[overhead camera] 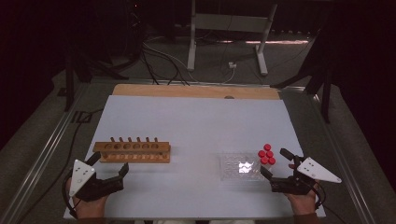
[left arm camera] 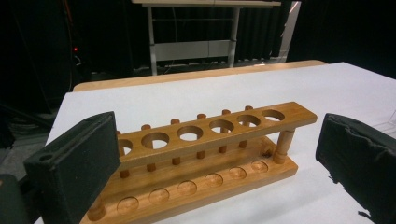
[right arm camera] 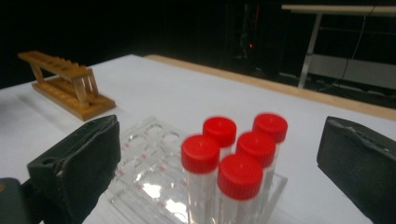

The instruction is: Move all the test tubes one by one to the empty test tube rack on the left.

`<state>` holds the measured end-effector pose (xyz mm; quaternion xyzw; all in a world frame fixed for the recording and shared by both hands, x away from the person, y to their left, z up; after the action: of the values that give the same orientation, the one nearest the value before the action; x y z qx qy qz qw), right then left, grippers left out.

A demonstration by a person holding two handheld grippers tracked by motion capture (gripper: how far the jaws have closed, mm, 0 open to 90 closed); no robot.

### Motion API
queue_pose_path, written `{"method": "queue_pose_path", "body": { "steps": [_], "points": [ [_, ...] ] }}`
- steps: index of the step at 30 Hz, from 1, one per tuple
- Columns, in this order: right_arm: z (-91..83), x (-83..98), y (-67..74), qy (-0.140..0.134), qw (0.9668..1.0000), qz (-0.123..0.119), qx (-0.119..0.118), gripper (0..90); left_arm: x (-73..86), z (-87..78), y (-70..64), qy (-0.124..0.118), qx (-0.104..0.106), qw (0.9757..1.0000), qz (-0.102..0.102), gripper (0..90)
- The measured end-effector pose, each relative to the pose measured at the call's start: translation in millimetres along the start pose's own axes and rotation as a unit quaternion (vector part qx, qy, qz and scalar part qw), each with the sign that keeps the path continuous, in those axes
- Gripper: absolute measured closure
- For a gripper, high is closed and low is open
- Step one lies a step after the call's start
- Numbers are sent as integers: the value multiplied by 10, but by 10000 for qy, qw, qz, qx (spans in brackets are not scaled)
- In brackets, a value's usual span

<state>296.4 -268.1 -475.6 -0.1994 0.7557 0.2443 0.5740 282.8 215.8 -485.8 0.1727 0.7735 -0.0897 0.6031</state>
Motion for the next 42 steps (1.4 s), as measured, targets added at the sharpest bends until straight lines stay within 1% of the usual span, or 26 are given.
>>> {"method": "queue_pose_path", "body": {
  "steps": [4,7,8,10,12,13,14,16,17,18,21,22,23,24,25,26,27,28,29,30,31,34,35,40,42],
  "points": [
    [-28,-23,5,25,10000,20,9,0,0,-20,23,-27,-61,10000,-49,6],
    [-46,-38,5,40,10000,30,13,2,13,-22,47,-22,-99,9999,-123,6],
    [-69,-46,-6,56,10000,31,59,33,19,-21,51,-13,-101,9999,-135,5],
    [-93,-46,-17,92,9999,58,72,67,23,-24,61,-14,-121,9998,-167,6],
    [-103,-45,-25,104,9999,44,97,85,27,-23,67,-10,-130,9997,-199,6],
    [-121,-36,-42,144,9998,26,156,137,31,-20,68,-8,-128,9997,-219,6],
    [-128,-29,-42,167,9998,42,125,156,36,-15,70,2,-128,9997,-226,6],
    [-136,-18,-50,179,9997,23,153,212,48,-9,76,29,-135,9996,-229,6],
    [-136,-18,-50,179,9997,23,153,212,48,-9,76,29,-135,9996,-229,5],
    [-140,7,-45,244,9997,3,94,276,49,-9,76,32,-135,9996,-231,6],
    [-149,52,-49,348,9994,-22,-8,373,49,-10,75,27,-133,9996,-234,6],
    [-149,52,-49,348,9994,-22,-8,373,49,-8,73,25,-126,9996,-237,6],
    [-149,69,-55,394,9992,-19,-25,422,52,-4,72,34,-127,9996,-236,6],
    [-146,107,-74,466,9989,-25,-4,496,56,1,70,44,-124,9996,-240,6],
    [-148,121,-79,485,9988,-6,-27,528,61,5,66,59,-111,9996,-243,6],
    [-148,121,-79,485,9988,-6,-27,528,64,9,60,68,-101,9996,-241,6],
    [-147,134,-87,517,9987,1,-27,555,65,12,55,68,-97,9997,-234,6],
    [-147,152,-97,533,9986,-45,-8,603,65,15,50,68,-95,9997,-226,6],
    [-147,152,-97,533,9986,-45,-8,603,67,16,47,79,-85,9997,-216,6],
    [-146,164,-96,566,9984,-42,-24,630,68,19,44,82,-78,9997,-215,5],
    [-138,192,-103,632,9980,-98,10,654,71,23,41,92,-78,9997,-210,6],
    [-116,235,-112,724,9973,-146,56,668,75,33,30,97,-66,9997,-205,6],
    [-111,244,-116,743,9971,-165,75,674,75,34,23,107,-61,9998,-173,6],
    [-88,289,-136,818,9963,-221,165,689,78,43,14,126,-59,9998,-151,6],
    [-65,326,-145,895,9955,-250,195,711,79,48,13,129,-57,9998,-145,6]
  ]
}}
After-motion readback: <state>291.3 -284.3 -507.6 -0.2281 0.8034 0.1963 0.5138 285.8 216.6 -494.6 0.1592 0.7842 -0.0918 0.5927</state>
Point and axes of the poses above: each handheld gripper's, and its own axes: z roughly forward along the jaws, x roughly out of its underside, y roughly to its left, the point moved 9 cm from there along z, roughly forward along the jaws, and after that the axes turned 6 degrees about z, right-handed, at the moved point
